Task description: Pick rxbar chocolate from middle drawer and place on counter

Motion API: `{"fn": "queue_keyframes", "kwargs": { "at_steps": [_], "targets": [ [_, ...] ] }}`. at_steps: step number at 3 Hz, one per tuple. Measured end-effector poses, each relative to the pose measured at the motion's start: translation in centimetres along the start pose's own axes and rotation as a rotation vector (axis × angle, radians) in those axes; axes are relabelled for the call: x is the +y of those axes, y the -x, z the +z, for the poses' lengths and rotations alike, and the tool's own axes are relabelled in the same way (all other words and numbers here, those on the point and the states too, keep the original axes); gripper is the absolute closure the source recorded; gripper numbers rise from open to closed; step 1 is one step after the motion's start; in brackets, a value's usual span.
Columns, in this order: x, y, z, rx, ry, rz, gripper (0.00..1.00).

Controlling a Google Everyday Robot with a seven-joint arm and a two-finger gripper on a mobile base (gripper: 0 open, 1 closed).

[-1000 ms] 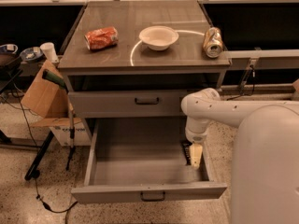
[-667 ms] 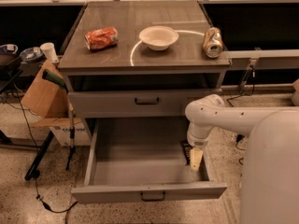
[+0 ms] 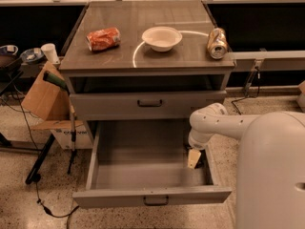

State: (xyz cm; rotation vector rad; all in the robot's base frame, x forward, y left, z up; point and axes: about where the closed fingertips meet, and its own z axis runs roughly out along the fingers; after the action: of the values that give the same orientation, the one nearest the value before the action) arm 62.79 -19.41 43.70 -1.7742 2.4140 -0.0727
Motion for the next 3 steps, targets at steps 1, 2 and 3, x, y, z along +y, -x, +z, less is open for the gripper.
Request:
{"fn": "queue_keyframes", "kwargs": {
  "at_steps": [1,2,3],
  "targets": [
    [0.1,-0.1,0.3,-0.001,0.001,0.003,0.0],
    [0.0,-1.0,1.5,-0.005,0.0,0.023,0.0],
    [0.3,-2.1,2.8,0.008,-0.002,0.029,0.0]
  ]
}}
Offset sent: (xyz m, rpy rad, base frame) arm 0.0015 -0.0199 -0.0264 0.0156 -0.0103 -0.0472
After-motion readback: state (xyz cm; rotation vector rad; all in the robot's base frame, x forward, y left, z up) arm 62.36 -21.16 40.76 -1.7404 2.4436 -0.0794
